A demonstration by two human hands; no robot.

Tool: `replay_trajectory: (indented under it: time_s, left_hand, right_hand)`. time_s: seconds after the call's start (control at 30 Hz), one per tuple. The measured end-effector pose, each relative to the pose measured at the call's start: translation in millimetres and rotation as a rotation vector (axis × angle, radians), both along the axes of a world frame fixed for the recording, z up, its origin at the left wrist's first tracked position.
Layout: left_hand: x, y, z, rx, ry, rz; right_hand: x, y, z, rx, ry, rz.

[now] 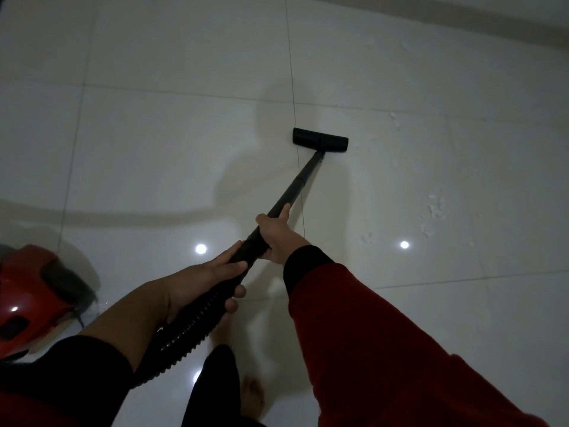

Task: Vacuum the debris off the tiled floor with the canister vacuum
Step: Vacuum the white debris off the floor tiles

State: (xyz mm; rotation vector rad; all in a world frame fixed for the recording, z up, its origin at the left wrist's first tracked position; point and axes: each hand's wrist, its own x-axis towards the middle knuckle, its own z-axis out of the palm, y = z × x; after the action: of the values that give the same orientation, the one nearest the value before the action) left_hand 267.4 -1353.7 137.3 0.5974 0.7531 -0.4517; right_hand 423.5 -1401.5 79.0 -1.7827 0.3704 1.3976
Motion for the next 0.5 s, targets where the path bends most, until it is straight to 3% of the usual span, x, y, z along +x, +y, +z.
replay_trajectory:
  time_s: [0.5]
  left_hand:
    - [141, 164, -4, 0.072, -0.014, -0.064]
  right_hand:
    - [139, 160, 4, -0.034, -0.041, -0.023]
